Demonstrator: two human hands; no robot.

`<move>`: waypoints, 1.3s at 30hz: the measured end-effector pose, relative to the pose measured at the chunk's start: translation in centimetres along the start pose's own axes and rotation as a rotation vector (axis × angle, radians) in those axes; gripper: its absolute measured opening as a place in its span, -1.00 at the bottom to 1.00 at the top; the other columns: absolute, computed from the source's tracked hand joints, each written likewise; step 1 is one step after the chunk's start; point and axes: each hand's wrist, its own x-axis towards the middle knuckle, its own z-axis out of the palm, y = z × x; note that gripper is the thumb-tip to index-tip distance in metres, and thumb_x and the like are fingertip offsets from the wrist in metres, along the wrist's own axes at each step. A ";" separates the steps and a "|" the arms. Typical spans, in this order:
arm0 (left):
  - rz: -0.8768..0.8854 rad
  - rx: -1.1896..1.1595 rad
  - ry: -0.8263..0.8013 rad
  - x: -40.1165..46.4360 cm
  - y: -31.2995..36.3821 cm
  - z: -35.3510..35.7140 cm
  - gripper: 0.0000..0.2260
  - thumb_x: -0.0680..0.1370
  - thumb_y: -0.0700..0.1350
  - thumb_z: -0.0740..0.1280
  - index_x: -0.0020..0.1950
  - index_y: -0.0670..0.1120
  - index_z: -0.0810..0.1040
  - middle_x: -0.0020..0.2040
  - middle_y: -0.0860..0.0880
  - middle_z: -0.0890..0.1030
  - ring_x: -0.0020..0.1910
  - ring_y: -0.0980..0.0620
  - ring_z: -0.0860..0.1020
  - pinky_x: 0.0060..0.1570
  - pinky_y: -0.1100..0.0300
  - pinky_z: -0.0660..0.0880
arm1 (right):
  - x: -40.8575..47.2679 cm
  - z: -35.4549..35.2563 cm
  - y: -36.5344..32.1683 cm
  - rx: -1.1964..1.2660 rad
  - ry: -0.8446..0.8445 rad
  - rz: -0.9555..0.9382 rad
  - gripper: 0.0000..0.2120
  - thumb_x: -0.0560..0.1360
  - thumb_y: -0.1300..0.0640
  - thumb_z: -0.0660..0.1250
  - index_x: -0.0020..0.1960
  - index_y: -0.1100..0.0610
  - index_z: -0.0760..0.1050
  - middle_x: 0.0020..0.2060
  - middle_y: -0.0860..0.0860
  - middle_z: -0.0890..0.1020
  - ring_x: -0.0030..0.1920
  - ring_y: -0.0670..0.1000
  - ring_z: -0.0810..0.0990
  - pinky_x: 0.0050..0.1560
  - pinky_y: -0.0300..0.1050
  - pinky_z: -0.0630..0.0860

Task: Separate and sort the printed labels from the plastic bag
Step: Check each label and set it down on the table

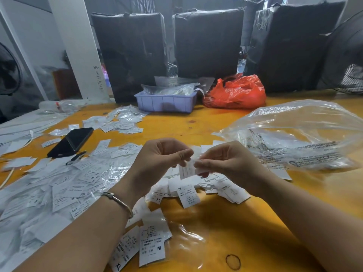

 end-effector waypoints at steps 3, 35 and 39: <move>-0.055 0.036 -0.075 0.0 -0.2 0.0 -0.91 0.44 -0.15 0.48 -0.14 -0.17 0.68 -0.22 -0.17 0.68 -0.26 0.06 0.60 -0.24 0.33 0.50 | 0.1 -0.3 0.2 0.026 0.095 -0.033 -0.90 0.41 0.23 0.45 -0.15 0.29 0.65 -0.31 0.18 0.69 -0.31 0.08 0.63 -0.17 -0.08 0.58; 0.194 0.366 -0.077 -0.5 -0.1 0.7 -0.89 0.36 -0.19 0.56 -0.25 -0.15 0.65 -0.30 0.01 0.67 -0.31 0.11 0.61 -0.27 0.33 0.54 | -0.5 -1.3 -2.3 0.353 0.240 -0.144 -0.68 0.24 0.41 0.47 -0.07 0.16 0.54 -0.31 0.02 0.62 -0.26 -0.05 0.58 -0.21 -0.20 0.59; 0.188 0.341 -0.102 -0.5 0.0 0.7 -0.90 0.36 -0.20 0.56 -0.23 -0.12 0.66 -0.29 0.03 0.68 -0.30 0.16 0.62 -0.26 0.37 0.53 | -0.5 -0.9 -2.6 0.319 0.274 -0.210 -0.73 0.30 0.51 0.42 -0.07 0.25 0.53 -0.26 0.07 0.63 -0.25 -0.02 0.59 -0.19 -0.17 0.60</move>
